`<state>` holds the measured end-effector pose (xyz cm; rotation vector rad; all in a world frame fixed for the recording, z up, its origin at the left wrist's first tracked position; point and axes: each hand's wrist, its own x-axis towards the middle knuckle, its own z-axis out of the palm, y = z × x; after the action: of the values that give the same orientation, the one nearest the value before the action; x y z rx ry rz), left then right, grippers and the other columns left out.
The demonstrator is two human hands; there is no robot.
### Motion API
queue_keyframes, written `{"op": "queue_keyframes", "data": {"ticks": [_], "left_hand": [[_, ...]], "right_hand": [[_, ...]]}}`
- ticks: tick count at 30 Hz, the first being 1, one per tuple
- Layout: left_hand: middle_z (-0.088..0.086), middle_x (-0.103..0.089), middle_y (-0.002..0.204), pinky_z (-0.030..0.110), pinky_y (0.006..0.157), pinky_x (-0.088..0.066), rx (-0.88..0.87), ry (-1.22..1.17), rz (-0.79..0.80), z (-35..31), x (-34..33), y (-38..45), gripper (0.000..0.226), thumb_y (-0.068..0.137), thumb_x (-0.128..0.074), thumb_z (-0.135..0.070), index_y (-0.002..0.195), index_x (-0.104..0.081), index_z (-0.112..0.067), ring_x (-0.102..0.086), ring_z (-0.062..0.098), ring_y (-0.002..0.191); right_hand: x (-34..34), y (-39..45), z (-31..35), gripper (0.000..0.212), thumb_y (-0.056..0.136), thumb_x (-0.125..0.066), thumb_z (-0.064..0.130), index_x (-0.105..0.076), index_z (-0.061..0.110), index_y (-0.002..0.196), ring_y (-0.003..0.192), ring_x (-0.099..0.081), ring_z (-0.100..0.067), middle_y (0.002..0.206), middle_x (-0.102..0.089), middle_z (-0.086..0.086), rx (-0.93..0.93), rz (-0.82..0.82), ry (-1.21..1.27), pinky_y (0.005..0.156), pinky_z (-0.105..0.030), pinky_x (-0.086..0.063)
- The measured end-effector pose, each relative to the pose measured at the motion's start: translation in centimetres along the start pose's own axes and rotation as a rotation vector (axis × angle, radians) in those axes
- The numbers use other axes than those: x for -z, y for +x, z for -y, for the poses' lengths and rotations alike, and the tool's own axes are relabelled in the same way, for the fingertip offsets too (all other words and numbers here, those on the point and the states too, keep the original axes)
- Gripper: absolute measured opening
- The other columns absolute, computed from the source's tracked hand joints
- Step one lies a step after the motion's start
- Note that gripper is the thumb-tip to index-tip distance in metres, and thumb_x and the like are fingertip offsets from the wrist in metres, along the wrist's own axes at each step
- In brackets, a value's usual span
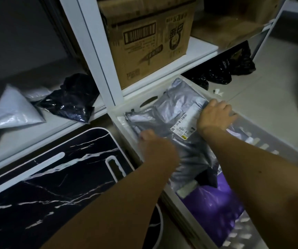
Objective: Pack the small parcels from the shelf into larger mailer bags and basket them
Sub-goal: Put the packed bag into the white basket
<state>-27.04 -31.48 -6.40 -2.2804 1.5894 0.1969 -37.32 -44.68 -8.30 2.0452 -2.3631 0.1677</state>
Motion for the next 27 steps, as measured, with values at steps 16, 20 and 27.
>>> {"op": "queue_keyframes", "data": {"ticks": [16,20,27], "left_hand": [[0.021,0.020,0.156,0.069,0.108,0.006,-0.066,0.213,0.354,0.5,-3.3,4.4,0.101,0.077,-0.017,-0.088,0.150,0.019,-0.029,0.014,0.049,0.141],[0.021,0.021,0.156,0.066,0.109,0.003,-0.067,0.236,0.420,-0.1,-3.6,5.0,0.101,0.081,-0.021,-0.084,0.150,0.020,-0.023,0.013,0.049,0.141],[0.024,0.021,0.155,0.063,0.111,0.001,-0.028,0.161,0.482,-0.2,-5.5,6.8,0.106,0.080,-0.036,-0.082,0.152,0.017,-0.025,0.011,0.051,0.141]], "right_hand": [[-10.8,-0.8,1.8,0.102,0.063,-0.029,0.097,0.011,0.054,0.146,0.146,0.016,-0.041,0.159,0.026,0.002,0.408,0.539,0.040,0.106,-0.076,-0.005],[-13.0,-0.8,2.3,0.100,0.065,-0.027,0.096,0.012,0.054,0.146,0.145,0.017,-0.040,0.160,0.024,0.000,0.419,0.519,0.034,0.105,-0.076,-0.001],[-15.1,-1.0,2.6,0.098,0.066,-0.019,0.096,0.015,0.052,0.146,0.145,0.018,-0.042,0.160,0.023,-0.002,0.437,0.464,0.015,0.107,-0.075,-0.003]]}}
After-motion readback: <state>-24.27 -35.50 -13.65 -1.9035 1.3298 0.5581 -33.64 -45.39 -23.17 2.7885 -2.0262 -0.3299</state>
